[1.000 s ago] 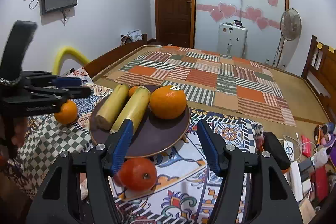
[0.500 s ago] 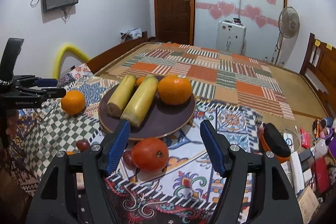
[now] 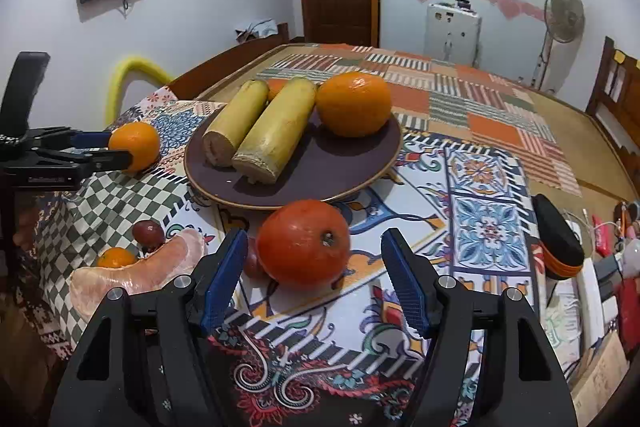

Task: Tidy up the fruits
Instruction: 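Grasp the large orange with the left tool while the right tool grasps the red fruit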

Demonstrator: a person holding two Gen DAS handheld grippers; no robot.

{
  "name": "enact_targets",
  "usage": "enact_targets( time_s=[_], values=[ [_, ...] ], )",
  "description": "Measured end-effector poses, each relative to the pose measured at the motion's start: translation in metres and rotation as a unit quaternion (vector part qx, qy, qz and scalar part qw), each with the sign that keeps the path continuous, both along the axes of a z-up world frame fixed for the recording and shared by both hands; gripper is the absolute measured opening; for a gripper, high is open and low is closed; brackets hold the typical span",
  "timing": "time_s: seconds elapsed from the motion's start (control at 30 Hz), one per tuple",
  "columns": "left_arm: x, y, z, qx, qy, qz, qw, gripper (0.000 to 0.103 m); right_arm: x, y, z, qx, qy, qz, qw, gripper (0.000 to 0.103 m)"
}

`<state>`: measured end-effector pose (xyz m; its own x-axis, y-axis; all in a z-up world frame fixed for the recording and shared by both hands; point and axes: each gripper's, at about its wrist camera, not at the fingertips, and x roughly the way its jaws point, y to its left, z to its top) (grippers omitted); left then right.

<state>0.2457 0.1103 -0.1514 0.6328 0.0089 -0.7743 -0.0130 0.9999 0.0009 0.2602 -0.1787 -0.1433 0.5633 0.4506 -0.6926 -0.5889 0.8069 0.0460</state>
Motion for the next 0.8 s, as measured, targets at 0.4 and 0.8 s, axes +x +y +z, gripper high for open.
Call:
enact_targets(
  time_s=[0.4,0.8],
  values=[
    [0.017,0.006,-0.010,-0.005,0.005,0.019,0.9998,0.072,0.002,0.004,-0.004,0.005,0.016,0.016,1.000,0.047],
    [0.018,0.019,-0.015,-0.030,0.015,0.031,0.9990,0.064,0.000,0.004,-0.001,0.006,0.017,0.012,1.000,0.045]
  ],
)
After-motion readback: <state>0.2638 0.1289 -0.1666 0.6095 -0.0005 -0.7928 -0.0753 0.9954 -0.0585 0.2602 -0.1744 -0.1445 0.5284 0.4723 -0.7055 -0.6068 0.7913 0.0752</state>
